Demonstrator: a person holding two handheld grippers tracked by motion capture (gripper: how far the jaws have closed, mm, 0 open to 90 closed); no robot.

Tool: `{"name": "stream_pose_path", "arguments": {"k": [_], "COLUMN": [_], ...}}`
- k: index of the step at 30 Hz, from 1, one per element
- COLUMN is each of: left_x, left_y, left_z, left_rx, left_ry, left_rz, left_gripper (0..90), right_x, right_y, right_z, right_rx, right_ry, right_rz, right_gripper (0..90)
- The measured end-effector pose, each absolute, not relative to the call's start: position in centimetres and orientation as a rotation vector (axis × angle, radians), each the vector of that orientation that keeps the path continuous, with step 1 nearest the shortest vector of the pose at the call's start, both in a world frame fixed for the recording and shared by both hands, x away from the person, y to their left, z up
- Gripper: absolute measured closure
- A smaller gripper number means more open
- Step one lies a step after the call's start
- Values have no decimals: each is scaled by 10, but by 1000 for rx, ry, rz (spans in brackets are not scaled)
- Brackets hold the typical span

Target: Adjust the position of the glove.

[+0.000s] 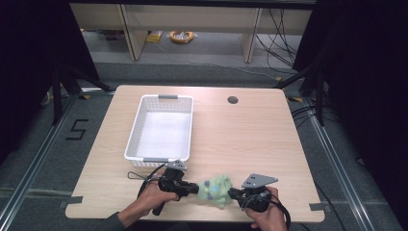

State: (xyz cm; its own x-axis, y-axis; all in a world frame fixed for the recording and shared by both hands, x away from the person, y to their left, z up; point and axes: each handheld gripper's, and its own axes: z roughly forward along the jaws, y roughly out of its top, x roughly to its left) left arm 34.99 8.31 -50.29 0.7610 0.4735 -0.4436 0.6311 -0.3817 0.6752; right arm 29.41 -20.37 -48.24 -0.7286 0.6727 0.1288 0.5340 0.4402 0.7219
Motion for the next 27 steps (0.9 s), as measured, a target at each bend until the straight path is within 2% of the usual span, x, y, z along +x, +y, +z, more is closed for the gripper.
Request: {"name": "stream_pose_path", "arguments": {"k": [1,8,9,10,12,18,23,27], "left_x": [350,349,349,349,349,350,350,351], "left_y": [84,84,84,84,84,83,82,81], "left_z": [-500,-495,-495,-495,-496,-497,-499,-502], "left_rx": [2049,2051,2048,2048,2053,2063,2055,2046], "left_ry": [816,783,793,793,802,810,815,824], "left_rz": [-222,-226,-221,-221,-208,-205,-213,-210], "left_gripper": [830,830,829,829,828,825,823,824], "right_x": [292,283,284,284,287,292,293,295], "right_y": [-205,-201,-203,-203,-205,-198,-192,-189], "right_z": [-478,-469,-470,-470,-474,-483,-487,-491], "right_rx": [1045,1028,1054,1054,1098,1049,1034,962], "right_ry": [2515,2510,2483,2483,2482,2514,2525,2569], "right_rz": [1181,1237,1229,1229,1168,1069,1017,971], "right_gripper": [900,900,831,831,741,660,675,805]}}
